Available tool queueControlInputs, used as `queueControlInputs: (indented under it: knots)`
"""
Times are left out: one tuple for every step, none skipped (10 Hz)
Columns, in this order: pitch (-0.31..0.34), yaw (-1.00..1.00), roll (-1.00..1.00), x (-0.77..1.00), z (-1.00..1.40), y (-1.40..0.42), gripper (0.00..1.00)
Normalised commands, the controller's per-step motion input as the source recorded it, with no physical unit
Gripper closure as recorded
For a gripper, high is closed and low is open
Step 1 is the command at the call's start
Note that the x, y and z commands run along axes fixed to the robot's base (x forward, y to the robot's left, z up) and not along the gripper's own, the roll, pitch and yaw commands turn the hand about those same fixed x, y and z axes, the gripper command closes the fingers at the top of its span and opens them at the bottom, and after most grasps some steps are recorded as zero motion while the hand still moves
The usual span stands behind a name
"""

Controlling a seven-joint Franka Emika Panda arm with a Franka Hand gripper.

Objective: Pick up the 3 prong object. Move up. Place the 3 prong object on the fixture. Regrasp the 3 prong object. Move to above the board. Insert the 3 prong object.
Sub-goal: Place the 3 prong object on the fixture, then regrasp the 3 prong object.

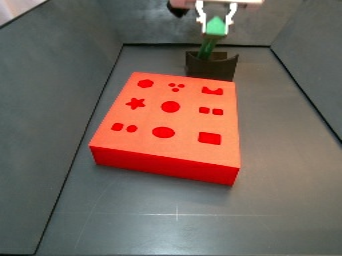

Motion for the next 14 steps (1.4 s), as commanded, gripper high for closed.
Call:
queueControlInputs:
  knots:
    - [-0.095, -0.10, -0.07, 0.09, -0.69, 0.06, 1.00]
    - [-0.109, -0.07, -0.07, 0.07, -0.51, 0.04, 1.00]
    - [-0.125, -0.05, -0.04, 0.06, -0.39, 0.09, 1.00]
    - [-0.137, -0.03, -0.04, 0.06, -0.34, 0.11, 1.00]
    - [-0.137, -0.01, -0.04, 0.06, -0.34, 0.11, 1.00]
    - [-0.135, 0.01, -0.04, 0.05, -0.34, 0.11, 1.00]
    - [-0.133, 0.02, -0.04, 0.05, -0.34, 0.11, 1.00]
    - [-0.128, 0.03, -0.04, 0.05, -0.34, 0.11, 1.00]
    - [-0.125, 0.03, -0.04, 0.04, -0.34, 0.11, 1.00]
    - [0.000, 0.00, 0.00, 0.00, 0.00, 0.00, 0.00]
    - [0.010, 0.08, -0.06, 0.00, 1.00, 0.00, 0.00]
    - [0.012, 0.08, -0.05, -0.01, 1.00, 0.00, 0.00]
    - [0.019, 0.08, -0.04, -0.02, 1.00, 0.01, 0.00]
    - [0.028, 0.06, -0.02, -0.03, 1.00, 0.01, 0.00]
